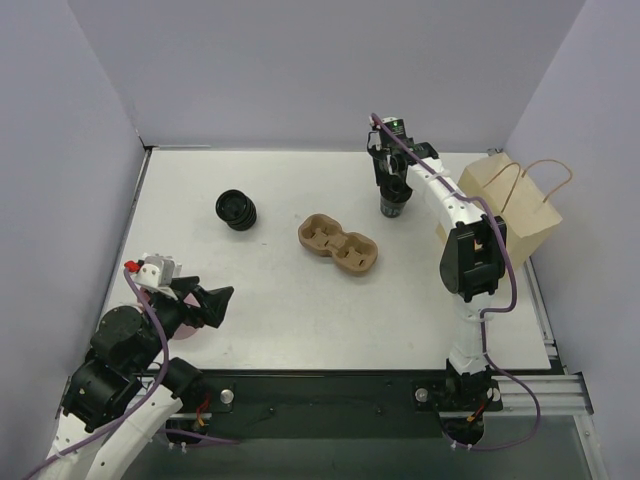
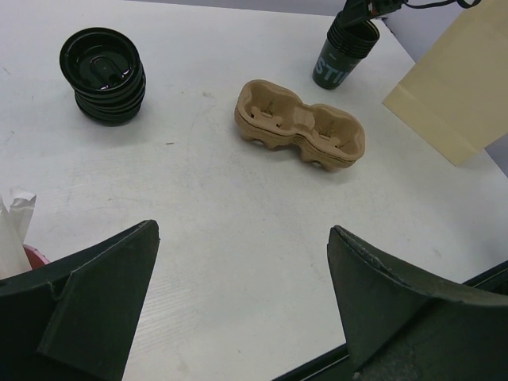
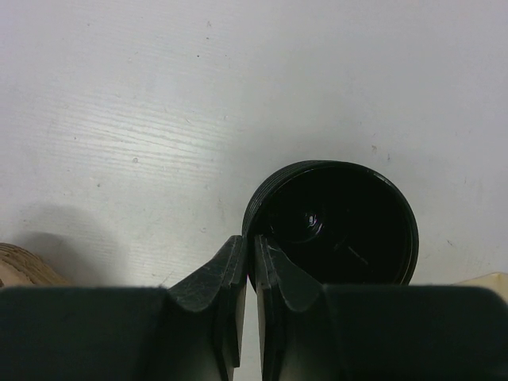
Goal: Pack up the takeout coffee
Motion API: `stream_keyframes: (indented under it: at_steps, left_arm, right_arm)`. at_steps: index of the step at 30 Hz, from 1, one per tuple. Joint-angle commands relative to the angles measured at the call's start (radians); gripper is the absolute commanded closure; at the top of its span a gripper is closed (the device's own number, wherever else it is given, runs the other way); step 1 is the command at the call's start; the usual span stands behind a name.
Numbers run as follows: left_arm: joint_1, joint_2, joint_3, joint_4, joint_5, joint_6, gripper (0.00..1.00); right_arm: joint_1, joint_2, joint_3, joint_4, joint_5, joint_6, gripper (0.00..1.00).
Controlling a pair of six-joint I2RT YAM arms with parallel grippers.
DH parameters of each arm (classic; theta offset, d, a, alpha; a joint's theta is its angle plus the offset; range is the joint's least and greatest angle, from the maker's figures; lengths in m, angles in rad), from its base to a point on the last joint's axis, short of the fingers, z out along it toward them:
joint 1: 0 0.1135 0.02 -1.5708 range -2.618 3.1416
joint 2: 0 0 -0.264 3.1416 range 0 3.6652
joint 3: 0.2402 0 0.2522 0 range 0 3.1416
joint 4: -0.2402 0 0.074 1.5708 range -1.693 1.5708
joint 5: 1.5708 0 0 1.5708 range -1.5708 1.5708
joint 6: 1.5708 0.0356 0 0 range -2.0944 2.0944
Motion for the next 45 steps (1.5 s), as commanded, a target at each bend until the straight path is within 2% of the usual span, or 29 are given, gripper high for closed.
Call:
stream_keyframes:
  at_steps: [1, 8, 13, 16, 17, 20, 25, 31, 38, 45]
  left_arm:
    - [-0.003, 0.006, 0.001, 0.048, -0.008, 0.011, 0.03]
    - [-0.003, 0.006, 0.002, 0.048, -0.008, 0.014, 0.03]
    - [-0.003, 0.009, -0.001, 0.048, -0.008, 0.015, 0.03]
    - [-0.003, 0.008, 0.001, 0.05, -0.008, 0.015, 0.03]
    - [-0.003, 0.009, -0.001, 0.048, -0.006, 0.015, 0.03]
    - [-0.003, 0.012, 0.001, 0.048, -0.006, 0.015, 0.03]
    - [-0.003, 0.011, 0.001, 0.048, -0.006, 0.017, 0.03]
    - [-0.003, 0.008, -0.001, 0.05, -0.006, 0.017, 0.03]
    - [-0.003, 0.009, -0.001, 0.051, -0.006, 0.017, 0.03]
    - [-0.003, 0.011, 0.001, 0.051, -0.005, 0.017, 0.03]
  right_arm:
    - [-0.012, 0.027, 0.036, -0.015, -0.014, 0.006, 0.89]
    - [-0.013, 0.034, 0.04, -0.017, -0.018, 0.005, 0.88]
    - [-0.016, 0.033, 0.04, -0.021, -0.009, 0.0, 0.94]
    - [-0.016, 0.022, 0.04, -0.02, 0.0, 0.0, 0.92]
    - [-0.016, 0.02, 0.04, -0.02, 0.008, 0.0, 0.88]
    - [-0.016, 0.013, 0.046, -0.021, 0.023, 0.0, 0.83]
    - [-0.016, 0.005, 0.049, -0.021, 0.025, 0.0, 0.83]
    - [-0.018, 0.007, 0.051, -0.021, 0.023, -0.001, 0.87]
    - [-0.028, 0.008, 0.056, -0.021, 0.015, 0.019, 0.81]
    - [-0.041, 0.005, 0.063, -0.026, -0.02, 0.039, 0.83]
